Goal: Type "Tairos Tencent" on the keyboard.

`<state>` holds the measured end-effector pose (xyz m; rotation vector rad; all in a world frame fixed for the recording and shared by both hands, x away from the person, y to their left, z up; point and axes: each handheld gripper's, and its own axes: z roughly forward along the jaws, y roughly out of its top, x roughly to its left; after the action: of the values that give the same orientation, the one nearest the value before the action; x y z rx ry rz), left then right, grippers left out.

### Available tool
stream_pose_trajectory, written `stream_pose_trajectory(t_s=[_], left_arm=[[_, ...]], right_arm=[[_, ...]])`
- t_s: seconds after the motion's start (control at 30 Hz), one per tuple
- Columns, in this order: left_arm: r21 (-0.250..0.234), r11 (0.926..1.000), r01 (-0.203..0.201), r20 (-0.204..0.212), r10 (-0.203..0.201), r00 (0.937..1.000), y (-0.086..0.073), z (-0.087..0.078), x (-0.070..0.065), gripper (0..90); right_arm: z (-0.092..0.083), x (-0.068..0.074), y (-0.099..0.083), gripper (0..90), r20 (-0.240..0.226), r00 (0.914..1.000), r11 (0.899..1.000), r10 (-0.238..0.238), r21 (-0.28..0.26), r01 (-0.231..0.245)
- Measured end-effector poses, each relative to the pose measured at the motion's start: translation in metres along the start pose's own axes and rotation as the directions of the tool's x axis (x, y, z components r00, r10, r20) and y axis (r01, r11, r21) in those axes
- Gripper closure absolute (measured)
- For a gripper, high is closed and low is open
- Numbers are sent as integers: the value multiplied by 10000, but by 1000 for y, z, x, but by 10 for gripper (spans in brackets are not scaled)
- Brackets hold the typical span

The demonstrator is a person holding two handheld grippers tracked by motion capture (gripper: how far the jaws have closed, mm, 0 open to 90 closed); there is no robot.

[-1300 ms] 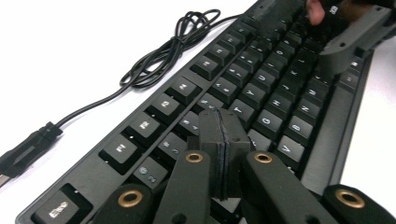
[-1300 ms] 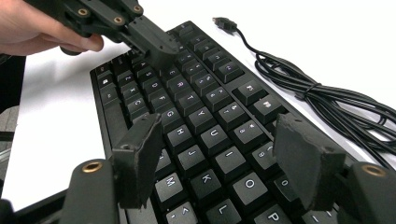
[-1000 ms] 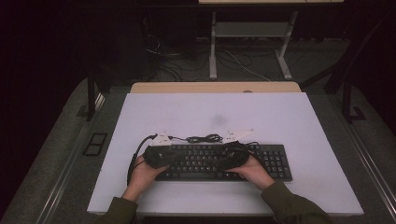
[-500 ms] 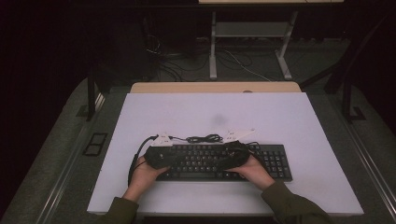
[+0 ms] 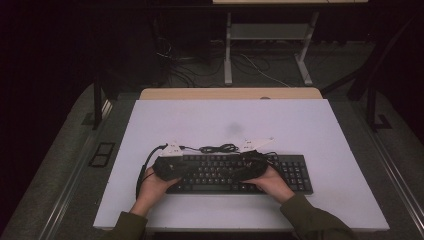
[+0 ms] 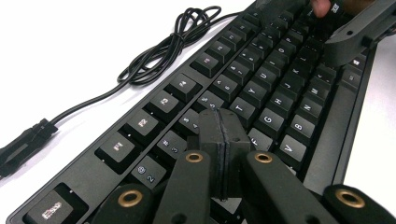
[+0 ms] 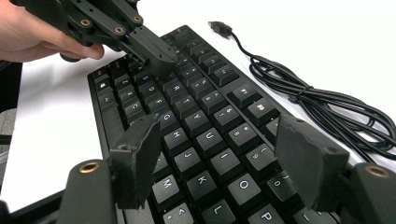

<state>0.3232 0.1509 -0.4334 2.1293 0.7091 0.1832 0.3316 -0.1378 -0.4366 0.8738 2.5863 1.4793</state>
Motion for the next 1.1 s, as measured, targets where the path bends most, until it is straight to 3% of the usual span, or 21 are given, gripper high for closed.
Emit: stream_pose_trajectory(t_s=[0.27, 0.7, 1.1], left_arm=[[-8, 10000, 11, -142, -11, 9999, 0, -5, -4, 778], [-57, 9998, 192, -407, -195, 9990, -5, -12, -9, 493], [-335, 9989, 334, -452, -349, 9984, -8, -11, -9, 335]], right_arm=[[-1, 0, 1, 339, -33, 10000, 10000, 38, -14, -38], [1, 6, 2, 455, -383, 9993, 9999, 41, 143, -35], [5, 16, 3, 683, -609, 9977, 9987, -289, 393, 313]])
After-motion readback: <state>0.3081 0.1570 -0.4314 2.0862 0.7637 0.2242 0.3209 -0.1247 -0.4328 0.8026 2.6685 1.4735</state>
